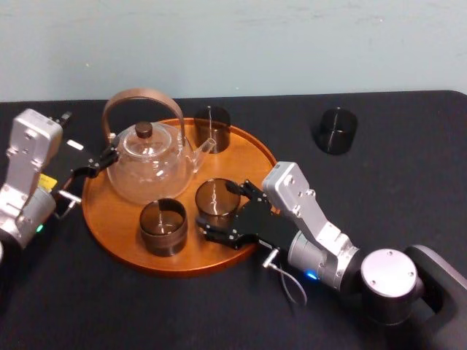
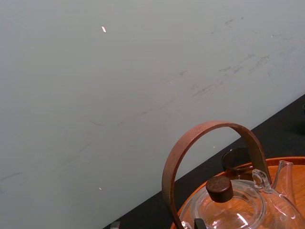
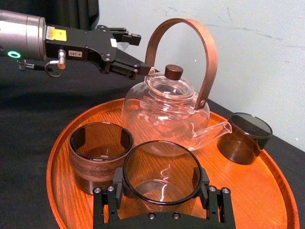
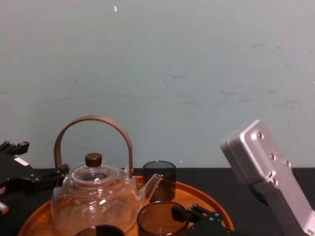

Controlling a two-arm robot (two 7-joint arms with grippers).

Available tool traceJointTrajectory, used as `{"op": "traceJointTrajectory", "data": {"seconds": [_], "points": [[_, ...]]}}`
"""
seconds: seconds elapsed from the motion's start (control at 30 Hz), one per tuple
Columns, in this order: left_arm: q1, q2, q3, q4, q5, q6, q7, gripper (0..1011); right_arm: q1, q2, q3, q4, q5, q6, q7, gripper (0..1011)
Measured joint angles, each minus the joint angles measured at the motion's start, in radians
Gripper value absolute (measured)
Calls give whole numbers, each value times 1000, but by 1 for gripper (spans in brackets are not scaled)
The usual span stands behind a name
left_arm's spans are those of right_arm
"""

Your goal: Pick up the glass from the table and place it on the tray.

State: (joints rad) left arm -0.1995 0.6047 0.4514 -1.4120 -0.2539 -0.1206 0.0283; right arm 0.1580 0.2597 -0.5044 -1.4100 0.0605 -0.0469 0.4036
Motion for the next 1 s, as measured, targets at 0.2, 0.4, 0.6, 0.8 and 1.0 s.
{"op": "traceJointTrajectory", "data": {"seconds": [0.2, 0.4, 0.6, 0.8, 1.0], "points": [[0, 0, 0, 0, 0, 0, 0, 1009, 3, -4, -5, 15, -1, -6, 0, 919], [0, 0, 0, 0, 0, 0, 0, 1010, 9, -10, -9, 34, -1, -14, 2, 919], [0, 0, 0, 0, 0, 0, 0, 1010, 13, -15, -13, 52, -4, -19, 3, 919], [0, 0, 0, 0, 0, 0, 0, 1009, 15, -18, -14, 65, -5, -24, 3, 919], [0, 0, 0, 0, 0, 0, 0, 1010, 17, -23, -15, 83, -4, -31, 7, 919]]}}
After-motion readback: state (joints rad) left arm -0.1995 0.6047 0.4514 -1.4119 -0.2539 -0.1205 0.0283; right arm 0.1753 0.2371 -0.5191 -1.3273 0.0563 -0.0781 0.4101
